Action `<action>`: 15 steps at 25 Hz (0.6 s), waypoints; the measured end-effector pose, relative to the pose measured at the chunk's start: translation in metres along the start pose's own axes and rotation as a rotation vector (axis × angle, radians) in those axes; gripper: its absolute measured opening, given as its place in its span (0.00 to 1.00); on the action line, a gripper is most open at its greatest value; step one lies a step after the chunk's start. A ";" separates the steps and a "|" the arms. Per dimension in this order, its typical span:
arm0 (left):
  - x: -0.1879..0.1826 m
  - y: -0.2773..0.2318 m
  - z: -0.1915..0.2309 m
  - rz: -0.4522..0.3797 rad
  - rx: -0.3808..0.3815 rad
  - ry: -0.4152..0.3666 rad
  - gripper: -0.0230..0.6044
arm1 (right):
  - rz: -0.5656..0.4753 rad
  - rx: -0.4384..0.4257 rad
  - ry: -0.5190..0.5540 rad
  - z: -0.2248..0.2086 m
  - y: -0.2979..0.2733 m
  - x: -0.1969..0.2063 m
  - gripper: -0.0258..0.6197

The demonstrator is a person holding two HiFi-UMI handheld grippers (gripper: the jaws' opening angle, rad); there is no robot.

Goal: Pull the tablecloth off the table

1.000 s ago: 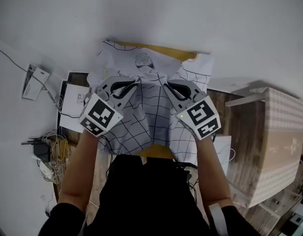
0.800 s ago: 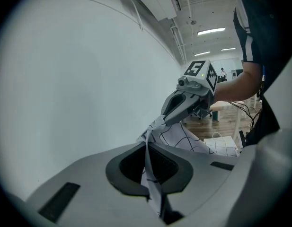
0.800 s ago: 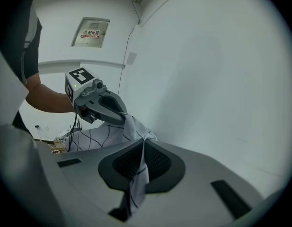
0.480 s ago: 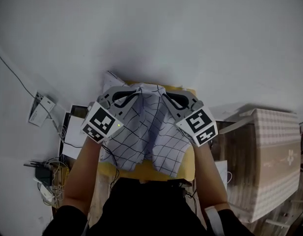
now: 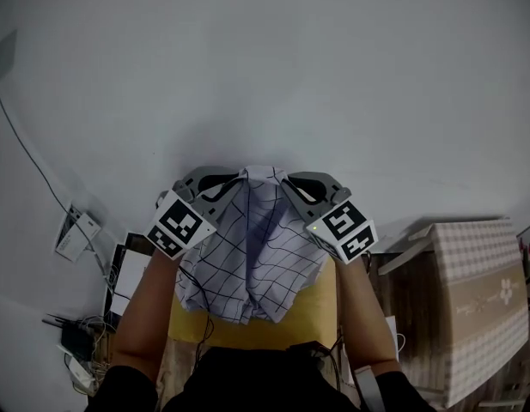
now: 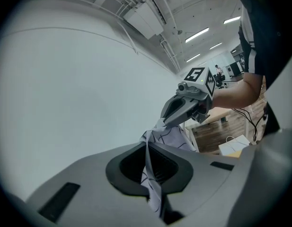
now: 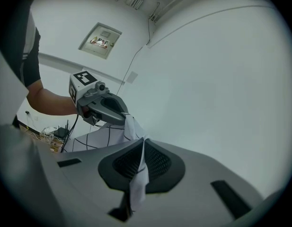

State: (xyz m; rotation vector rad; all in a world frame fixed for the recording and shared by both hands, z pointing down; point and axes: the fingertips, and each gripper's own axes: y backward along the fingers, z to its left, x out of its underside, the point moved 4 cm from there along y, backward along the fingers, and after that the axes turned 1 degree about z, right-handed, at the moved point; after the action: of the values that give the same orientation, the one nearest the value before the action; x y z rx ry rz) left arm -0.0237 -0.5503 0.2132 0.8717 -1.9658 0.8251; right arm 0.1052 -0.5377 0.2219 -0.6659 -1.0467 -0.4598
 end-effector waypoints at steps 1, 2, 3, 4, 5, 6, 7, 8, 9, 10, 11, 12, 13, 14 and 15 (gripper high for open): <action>-0.006 -0.008 0.011 0.001 0.005 0.002 0.06 | -0.002 -0.003 -0.002 -0.013 -0.004 -0.006 0.08; -0.011 -0.015 0.022 0.000 0.008 0.005 0.06 | -0.007 -0.006 -0.002 -0.024 -0.007 -0.013 0.08; -0.017 -0.018 0.030 -0.005 0.008 0.006 0.06 | -0.010 -0.005 0.005 -0.032 -0.008 -0.019 0.08; -0.024 -0.019 0.035 -0.010 0.007 0.002 0.06 | -0.008 0.002 0.017 -0.037 -0.006 -0.023 0.08; -0.030 -0.017 0.036 -0.016 0.005 -0.008 0.06 | -0.005 0.013 0.032 -0.040 -0.002 -0.026 0.08; -0.036 -0.014 0.035 -0.021 0.003 -0.021 0.06 | -0.006 0.023 0.044 -0.041 0.003 -0.029 0.08; -0.043 -0.010 0.034 -0.028 0.000 -0.034 0.06 | -0.014 0.031 0.053 -0.039 0.008 -0.035 0.08; -0.049 -0.006 0.032 -0.035 -0.004 -0.047 0.06 | -0.026 0.034 0.058 -0.036 0.013 -0.043 0.08; -0.055 -0.001 0.031 -0.042 -0.008 -0.058 0.06 | -0.042 0.035 0.063 -0.033 0.017 -0.052 0.08; -0.060 0.004 0.030 -0.050 -0.012 -0.066 0.06 | -0.054 0.037 0.069 -0.029 0.021 -0.059 0.08; -0.065 0.008 0.030 -0.058 -0.015 -0.074 0.06 | -0.064 0.042 0.078 -0.026 0.025 -0.066 0.08; -0.070 0.012 0.030 -0.067 -0.019 -0.083 0.06 | -0.071 0.049 0.090 -0.024 0.029 -0.071 0.08; -0.075 0.016 0.029 -0.075 -0.024 -0.094 0.06 | -0.077 0.057 0.102 -0.022 0.032 -0.076 0.08; -0.080 0.021 0.029 -0.084 -0.028 -0.105 0.06 | -0.084 0.066 0.115 -0.020 0.036 -0.081 0.08; -0.085 0.025 0.028 -0.093 -0.032 -0.116 0.06 | -0.092 0.074 0.127 -0.018 0.039 -0.087 0.08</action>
State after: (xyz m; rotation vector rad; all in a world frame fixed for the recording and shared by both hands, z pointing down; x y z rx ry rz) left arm -0.0187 -0.5352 0.1212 1.0043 -2.0165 0.7012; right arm 0.1037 -0.5186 0.1268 -0.5177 -0.9716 -0.5340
